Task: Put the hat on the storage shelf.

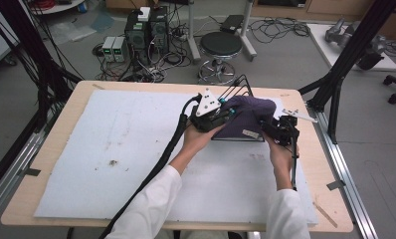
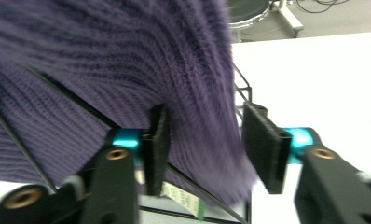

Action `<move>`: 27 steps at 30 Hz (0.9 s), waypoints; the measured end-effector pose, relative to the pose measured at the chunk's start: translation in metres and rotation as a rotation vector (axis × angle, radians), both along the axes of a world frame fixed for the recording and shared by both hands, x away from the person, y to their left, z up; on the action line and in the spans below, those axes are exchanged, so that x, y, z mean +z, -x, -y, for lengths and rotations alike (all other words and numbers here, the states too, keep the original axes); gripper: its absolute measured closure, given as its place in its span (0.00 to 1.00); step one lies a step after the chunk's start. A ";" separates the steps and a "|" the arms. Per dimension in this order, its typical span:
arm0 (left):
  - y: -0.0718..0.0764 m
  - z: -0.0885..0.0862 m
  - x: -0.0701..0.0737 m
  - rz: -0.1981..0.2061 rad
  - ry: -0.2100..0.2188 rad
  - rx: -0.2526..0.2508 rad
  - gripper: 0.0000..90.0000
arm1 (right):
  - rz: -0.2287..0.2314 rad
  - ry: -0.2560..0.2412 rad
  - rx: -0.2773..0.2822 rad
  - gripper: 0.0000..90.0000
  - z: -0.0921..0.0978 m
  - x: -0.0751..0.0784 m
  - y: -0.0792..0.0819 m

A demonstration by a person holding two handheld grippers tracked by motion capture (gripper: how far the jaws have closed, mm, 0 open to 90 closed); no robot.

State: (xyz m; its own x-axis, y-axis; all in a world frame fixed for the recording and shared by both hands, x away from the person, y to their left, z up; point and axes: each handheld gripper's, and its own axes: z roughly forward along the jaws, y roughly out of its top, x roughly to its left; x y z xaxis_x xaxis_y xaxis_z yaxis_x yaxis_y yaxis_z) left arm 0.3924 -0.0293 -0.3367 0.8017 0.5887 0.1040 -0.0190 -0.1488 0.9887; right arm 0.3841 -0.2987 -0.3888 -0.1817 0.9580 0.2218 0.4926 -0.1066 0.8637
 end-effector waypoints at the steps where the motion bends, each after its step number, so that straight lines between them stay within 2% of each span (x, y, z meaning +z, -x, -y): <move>1: 0.000 0.000 0.000 -0.005 0.003 -0.001 0.81 | 0.001 -0.004 -0.002 0.51 0.002 0.000 0.000; 2: 0.000 0.001 -0.001 -0.012 0.004 0.000 0.78 | -0.001 -0.018 -0.006 0.47 0.003 0.001 0.001; 4: -0.002 0.000 -0.002 -0.028 0.005 -0.003 0.72 | -0.004 -0.037 0.003 0.46 0.005 0.001 0.002; 7: -0.005 -0.001 -0.004 -0.044 0.022 -0.029 0.65 | 0.004 -0.003 0.007 0.40 0.002 0.005 0.005; 10: -0.004 -0.002 -0.003 -0.028 0.036 -0.027 0.50 | 0.017 0.012 0.006 0.31 -0.002 0.008 0.008; 13: -0.003 -0.002 0.000 -0.008 0.043 -0.020 0.37 | 0.041 0.021 -0.019 0.22 -0.006 0.012 0.012; 16: -0.001 -0.005 0.002 -0.008 0.057 -0.019 0.31 | 0.084 0.018 -0.029 0.13 -0.009 0.019 0.019; 18: 0.000 -0.008 0.003 -0.002 0.058 -0.020 0.28 | 0.133 0.001 -0.013 0.12 -0.008 0.024 0.024; 23: 0.004 -0.018 0.008 0.015 0.075 -0.013 0.25 | 0.234 -0.020 -0.045 0.12 -0.007 0.036 0.038; 27: 0.006 -0.034 0.014 0.032 0.077 0.007 0.25 | 0.305 -0.045 -0.068 0.12 -0.007 0.045 0.049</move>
